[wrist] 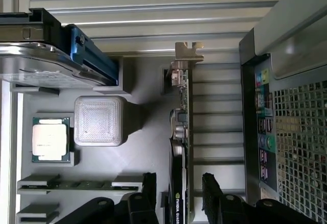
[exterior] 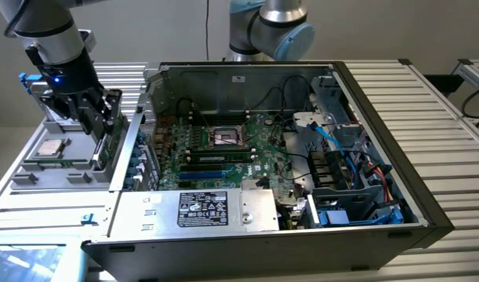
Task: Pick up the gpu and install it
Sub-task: 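Pick up the gpu and move the gpu toward the slot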
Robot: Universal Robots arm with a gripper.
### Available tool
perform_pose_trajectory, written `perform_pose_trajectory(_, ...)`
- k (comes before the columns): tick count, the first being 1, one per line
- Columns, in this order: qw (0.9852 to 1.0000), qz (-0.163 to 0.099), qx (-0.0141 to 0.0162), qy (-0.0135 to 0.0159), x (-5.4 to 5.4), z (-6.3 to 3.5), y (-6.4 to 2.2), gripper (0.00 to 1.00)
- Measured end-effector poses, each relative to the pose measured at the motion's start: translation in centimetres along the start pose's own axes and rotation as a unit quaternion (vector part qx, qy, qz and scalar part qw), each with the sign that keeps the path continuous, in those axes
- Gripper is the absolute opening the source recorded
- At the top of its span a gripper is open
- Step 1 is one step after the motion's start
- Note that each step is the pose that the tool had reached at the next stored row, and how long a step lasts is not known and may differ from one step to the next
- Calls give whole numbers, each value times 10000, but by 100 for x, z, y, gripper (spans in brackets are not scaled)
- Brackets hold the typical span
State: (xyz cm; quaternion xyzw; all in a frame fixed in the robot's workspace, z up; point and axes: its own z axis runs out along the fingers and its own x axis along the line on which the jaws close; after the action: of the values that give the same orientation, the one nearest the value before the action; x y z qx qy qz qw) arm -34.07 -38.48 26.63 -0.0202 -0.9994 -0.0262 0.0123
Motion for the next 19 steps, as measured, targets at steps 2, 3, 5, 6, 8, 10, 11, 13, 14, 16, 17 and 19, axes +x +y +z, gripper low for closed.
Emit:
perform_pose_trajectory(2,10000,13,0,0,-5,36,-2,49)
perform_pose_trajectory(3,10000,24,-1,-1,-8,54,-3,49)
perform_pose_trajectory(5,10000,50,-1,-1,-14,91,-4,49)
perform_pose_trajectory(6,10000,63,-1,-1,-16,109,-5,49)
perform_pose_trajectory(8,10000,92,-1,0,-19,145,-5,49)
perform_pose_trajectory(10,9999,119,-2,-1,-20,179,-5,49)
perform_pose_trajectory(11,9999,131,-3,-1,-20,193,-4,49)
perform_pose_trajectory(13,9999,147,-3,0,-21,221,-2,49)
perform_pose_trajectory(14,9999,150,-3,1,-21,234,0,49)
perform_pose_trajectory(16,9999,155,-3,3,-21,260,5,49)
perform_pose_trajectory(17,9999,155,-3,4,-21,271,8,49)
perform_pose_trajectory(19,9999,154,-3,6,-22,294,10,49)
